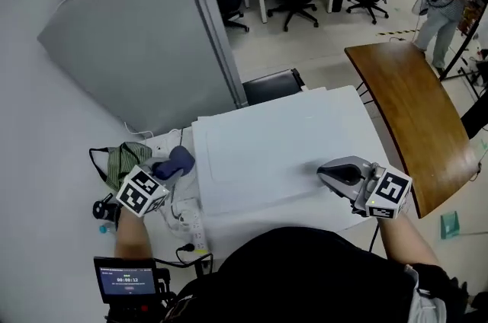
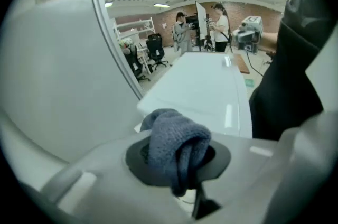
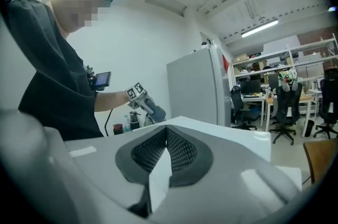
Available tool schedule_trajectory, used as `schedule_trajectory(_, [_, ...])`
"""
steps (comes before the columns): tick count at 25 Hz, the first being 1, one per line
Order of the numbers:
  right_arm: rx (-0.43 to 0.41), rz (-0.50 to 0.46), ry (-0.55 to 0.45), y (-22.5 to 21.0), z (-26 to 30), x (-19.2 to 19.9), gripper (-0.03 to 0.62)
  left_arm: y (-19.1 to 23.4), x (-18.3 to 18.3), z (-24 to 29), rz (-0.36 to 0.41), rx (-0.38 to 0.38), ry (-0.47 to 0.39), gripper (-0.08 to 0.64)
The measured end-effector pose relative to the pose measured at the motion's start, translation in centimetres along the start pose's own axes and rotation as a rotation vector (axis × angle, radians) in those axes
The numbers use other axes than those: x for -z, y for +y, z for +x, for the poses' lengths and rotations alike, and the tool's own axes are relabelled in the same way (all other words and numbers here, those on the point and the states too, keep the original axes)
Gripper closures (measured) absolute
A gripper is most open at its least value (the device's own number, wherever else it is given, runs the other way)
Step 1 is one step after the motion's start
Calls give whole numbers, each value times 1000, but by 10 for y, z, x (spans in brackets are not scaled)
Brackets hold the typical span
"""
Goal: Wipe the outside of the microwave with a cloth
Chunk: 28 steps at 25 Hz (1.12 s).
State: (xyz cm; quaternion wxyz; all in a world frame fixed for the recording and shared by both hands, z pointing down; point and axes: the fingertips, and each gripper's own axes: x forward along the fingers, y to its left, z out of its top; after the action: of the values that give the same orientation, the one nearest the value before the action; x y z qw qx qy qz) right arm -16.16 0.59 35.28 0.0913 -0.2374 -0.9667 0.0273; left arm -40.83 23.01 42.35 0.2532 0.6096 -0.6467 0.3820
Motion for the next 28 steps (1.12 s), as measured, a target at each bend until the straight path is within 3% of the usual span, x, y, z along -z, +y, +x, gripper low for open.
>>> schedule_trajectory(3, [13,27,-72,-37,-60,4,586,-7,-105,3,138,-35,-44,502])
schedule_trajectory(8, [84,82,-153,-105,-162,26,586,-57,-270,75,343,84,25,502])
schedule_trajectory(11, [148,100,-182,-134,-218,40,586,-90,-342,138,466,165,104,502])
schedule_trajectory(13, [198,116,-197,-148,-253,53,586,-102,-369,184,557,189,195,502])
schedule_trajectory(18, [322,215,-227,-162,-312,94,586,-107,-375,272,679,282,491,502])
schedule_trajectory(24, [417,315,-235,-168,-340,135,586,-141,-333,319,754,495,842,503])
schedule_trajectory(28, [454,340,-217,-172,-351,152,586,-153,-292,359,787,576,1013,503])
